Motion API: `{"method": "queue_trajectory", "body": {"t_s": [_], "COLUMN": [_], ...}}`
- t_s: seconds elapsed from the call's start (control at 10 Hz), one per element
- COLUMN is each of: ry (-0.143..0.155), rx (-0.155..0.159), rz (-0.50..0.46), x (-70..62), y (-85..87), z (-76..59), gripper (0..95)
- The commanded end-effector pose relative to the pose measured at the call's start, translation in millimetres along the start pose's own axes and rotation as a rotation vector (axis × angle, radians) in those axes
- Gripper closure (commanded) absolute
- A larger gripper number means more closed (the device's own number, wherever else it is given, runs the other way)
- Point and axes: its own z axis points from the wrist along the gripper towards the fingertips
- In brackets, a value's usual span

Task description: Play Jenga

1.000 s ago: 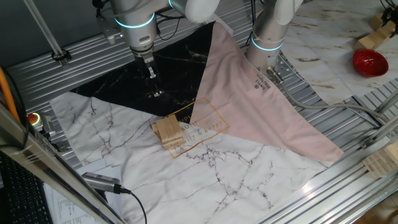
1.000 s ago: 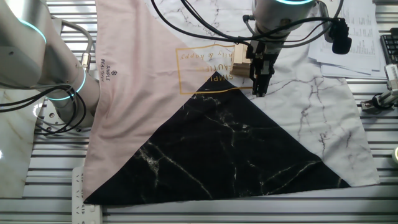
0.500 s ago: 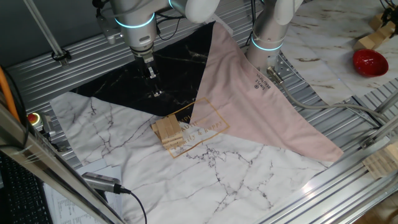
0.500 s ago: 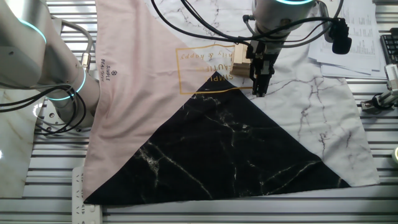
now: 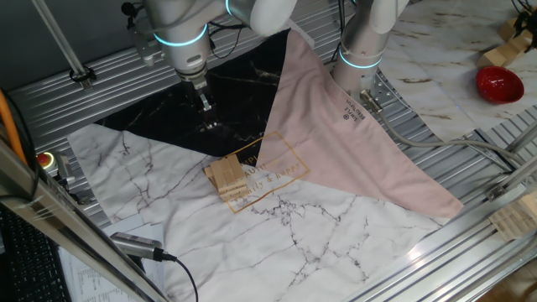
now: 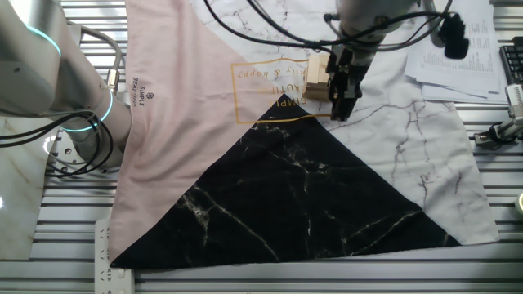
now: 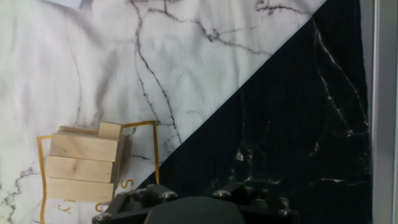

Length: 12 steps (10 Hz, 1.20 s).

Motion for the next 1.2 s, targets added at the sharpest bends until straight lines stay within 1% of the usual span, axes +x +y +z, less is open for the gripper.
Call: {"method": "queue_trajectory", "body": {"t_s": [0.1, 0.3, 0.7, 1.2], "ry": [-0.004, -0.002, 0.010, 0.010], "rx": [0.003, 0.003, 0.004, 0.005], "rz": [0.004, 0.010, 0.023, 0.019], "x": [1.7, 1.7, 1.6, 2.4], "y": [-0.5, -0.5, -0.5, -0.9], "z": [-0.5, -0.5, -0.5, -0.9], "gripper": [95.0, 95.0, 95.0, 95.0]}}
